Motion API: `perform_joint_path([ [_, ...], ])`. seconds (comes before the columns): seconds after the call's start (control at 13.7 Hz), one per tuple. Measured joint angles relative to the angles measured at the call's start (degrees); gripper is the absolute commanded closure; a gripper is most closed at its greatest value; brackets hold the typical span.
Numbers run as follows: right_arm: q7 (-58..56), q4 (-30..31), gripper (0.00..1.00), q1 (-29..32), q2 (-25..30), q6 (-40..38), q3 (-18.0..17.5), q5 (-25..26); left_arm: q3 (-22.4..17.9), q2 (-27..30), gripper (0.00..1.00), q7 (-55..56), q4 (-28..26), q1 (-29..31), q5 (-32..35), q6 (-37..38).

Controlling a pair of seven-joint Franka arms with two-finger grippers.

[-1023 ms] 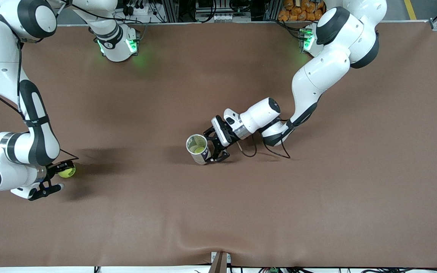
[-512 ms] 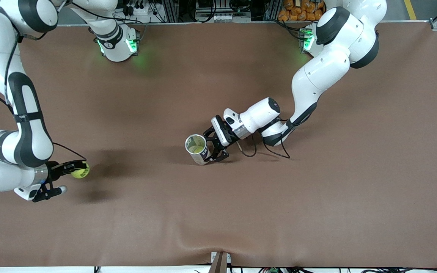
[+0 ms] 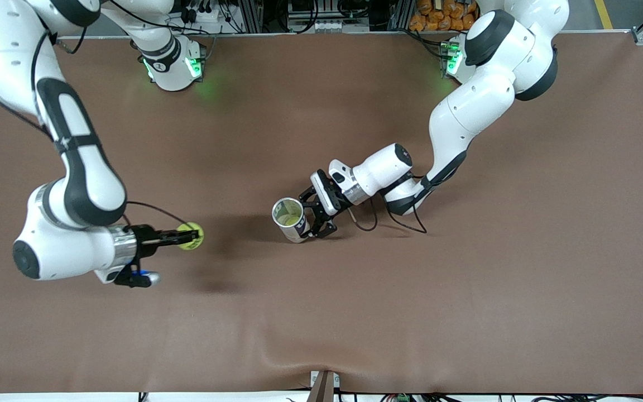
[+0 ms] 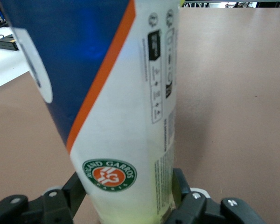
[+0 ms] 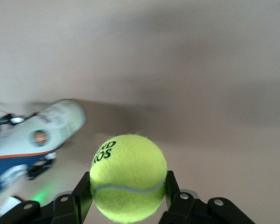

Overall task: Insert tennis ball vertically with right arm
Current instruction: 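Carry the second ball over the can with the right gripper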

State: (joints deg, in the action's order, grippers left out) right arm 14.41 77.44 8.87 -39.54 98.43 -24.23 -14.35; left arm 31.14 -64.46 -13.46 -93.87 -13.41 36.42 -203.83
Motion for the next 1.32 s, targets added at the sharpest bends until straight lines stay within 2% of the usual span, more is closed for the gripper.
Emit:
perform_joint_path([
  [0.22, 17.75, -0.09, 0.72, -0.14, 1.48, 0.18, -8.24, -0.07, 0.0, 0.0, 0.22, 0.0, 0.02, 0.0, 0.0, 0.0],
  [0.37, 24.73, -0.7, 0.72, -1.06, 1.73, 1.43, -10.48, -0.09, 0.0, 0.0, 0.22, 0.0, 0.02, 0.0, 0.0, 0.0],
  [0.8, 37.75, -0.78, 0.72, -8.61, 1.33, 12.21, -10.56, -0.12, -0.01, 0.0, 0.22, 0.0, 0.02, 0.0, 0.0, 0.0],
  [1.1, 39.62, -0.56, 0.7, -11.56, 0.21, 15.63, -10.23, -0.08, -0.01, 0.0, 0.21, 0.0, 0.02, 0.0, 0.0, 0.0],
  [1.24, 39.63, -0.3, 0.63, -11.65, -0.21, 15.73, -9.35, -0.06, -0.01, 0.0, 0.21, 0.0, 0.02, 0.0, 0.0, 0.02],
  [1.32, 39.63, -0.3, 0.34, -11.61, -0.28, 15.72, -8.81, -0.06, -0.02, 0.0, 0.21, 0.0, 0.02, 0.0, 0.0, 0.02],
])
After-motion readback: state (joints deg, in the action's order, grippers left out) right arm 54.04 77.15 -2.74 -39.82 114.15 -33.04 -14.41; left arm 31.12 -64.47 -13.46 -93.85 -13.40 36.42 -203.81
